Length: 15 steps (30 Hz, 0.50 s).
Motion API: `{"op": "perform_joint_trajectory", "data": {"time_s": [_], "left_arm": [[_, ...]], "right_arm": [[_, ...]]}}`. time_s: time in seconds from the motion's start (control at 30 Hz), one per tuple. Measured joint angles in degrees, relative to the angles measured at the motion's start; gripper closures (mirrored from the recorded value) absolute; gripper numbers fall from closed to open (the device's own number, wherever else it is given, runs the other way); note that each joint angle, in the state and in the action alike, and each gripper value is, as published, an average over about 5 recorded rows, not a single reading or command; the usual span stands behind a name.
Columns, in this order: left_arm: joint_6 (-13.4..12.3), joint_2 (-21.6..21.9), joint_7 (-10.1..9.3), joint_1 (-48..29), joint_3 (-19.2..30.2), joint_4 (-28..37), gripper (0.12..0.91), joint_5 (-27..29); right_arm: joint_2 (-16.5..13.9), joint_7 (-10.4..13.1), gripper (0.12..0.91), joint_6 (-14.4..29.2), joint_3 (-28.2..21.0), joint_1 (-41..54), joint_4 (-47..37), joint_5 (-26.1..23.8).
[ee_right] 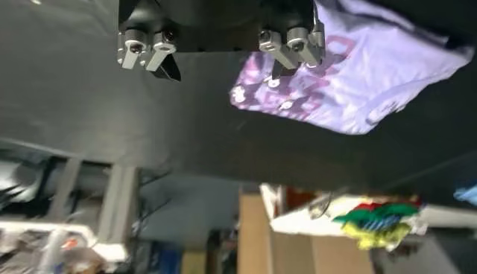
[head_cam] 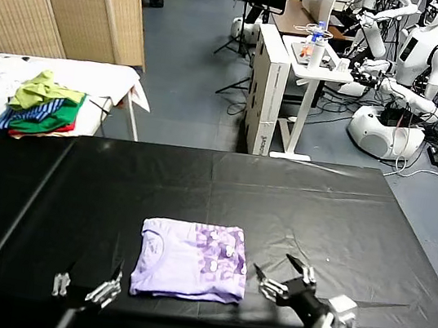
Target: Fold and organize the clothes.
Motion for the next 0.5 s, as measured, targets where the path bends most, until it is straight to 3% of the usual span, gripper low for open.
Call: {"op": "perform_joint_trajectory", "data": {"time_s": [0.27, 0.5], "left_arm": [[0.75, 0.11, -0.08, 4.1, -0.16, -2.69, 0.123, -0.33], [1.1, 0.03, -0.14, 5.5, -0.18, -3.17, 0.123, -0.18]], "right_arm": [[2.81, 0.27, 0.118, 12.94, 8.24, -13.76, 0.77, -4.91], [4.75, 1.25, 0.118, 17.82, 10.11, -21.19, 1.81, -8.13]]}}
